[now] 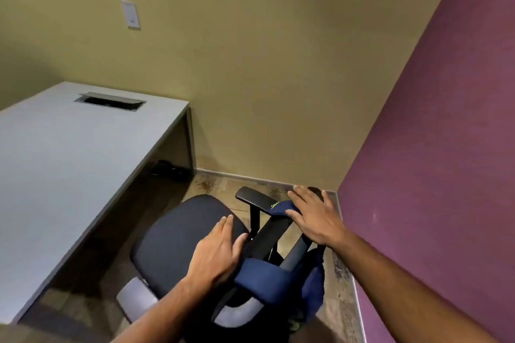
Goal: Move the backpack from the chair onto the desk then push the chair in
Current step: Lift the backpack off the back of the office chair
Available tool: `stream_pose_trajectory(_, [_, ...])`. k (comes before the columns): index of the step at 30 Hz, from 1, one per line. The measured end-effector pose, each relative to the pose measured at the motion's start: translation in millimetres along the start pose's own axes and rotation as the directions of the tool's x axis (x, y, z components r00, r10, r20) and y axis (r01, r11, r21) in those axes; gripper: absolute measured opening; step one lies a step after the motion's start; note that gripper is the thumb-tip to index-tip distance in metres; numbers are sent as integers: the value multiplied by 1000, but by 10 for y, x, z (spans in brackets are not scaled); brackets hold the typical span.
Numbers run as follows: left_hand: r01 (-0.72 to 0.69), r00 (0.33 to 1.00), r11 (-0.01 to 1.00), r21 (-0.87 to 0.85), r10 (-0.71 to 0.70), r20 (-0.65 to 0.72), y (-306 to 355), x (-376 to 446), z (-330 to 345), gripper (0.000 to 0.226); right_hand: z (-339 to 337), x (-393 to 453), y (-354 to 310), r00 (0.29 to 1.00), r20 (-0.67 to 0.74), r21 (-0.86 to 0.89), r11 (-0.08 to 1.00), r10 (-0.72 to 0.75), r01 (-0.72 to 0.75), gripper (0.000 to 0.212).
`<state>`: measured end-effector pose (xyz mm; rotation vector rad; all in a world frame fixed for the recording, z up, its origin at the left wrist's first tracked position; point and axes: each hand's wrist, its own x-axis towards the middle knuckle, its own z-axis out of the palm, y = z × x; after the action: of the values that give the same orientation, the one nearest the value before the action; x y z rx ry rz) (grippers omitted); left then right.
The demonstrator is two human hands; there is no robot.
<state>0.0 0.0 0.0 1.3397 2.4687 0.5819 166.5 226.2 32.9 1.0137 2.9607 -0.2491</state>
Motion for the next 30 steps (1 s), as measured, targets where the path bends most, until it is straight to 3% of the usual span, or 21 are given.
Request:
stream_pose_trajectory(6, [253, 965, 940, -229, -263, -15, 174, -191, 203, 56, 97, 60, 259, 983, 31, 82, 980, -182, 179, 62])
stream_pose_trajectory(10, [238, 971, 943, -233, -227, 70, 239, -345, 213, 40, 223, 87, 313, 982, -62, 143, 972, -181, 188, 62])
stream_pose_trajectory(14, [224, 972, 958, -181, -206, 113, 233, -486, 176, 45, 312, 96, 315, 976, -155, 187, 966, -152, 180, 56])
stream_pose_trajectory(20, [191, 976, 960, -204, -165, 139, 134, -664, 154, 54, 326, 74, 268, 979, -155, 155, 976, -129, 153, 48])
stream_pose_trajectory(24, [129, 980, 974, -185, -97, 173, 92, -756, 63, 67, 377, 15, 229, 983, -186, 134, 991, 2, 24, 58])
stream_pose_trajectory(27, [95, 986, 980, -172, -68, 154, 51, -892, 6, 78, 403, -125, 129, 955, -197, 287, 945, 220, -158, 72])
stream_pose_trajectory(30, [53, 987, 989, -141, -31, 159, 22, -1003, -42, 96, 384, -223, 27, 944, -188, 367, 911, 272, -190, 76])
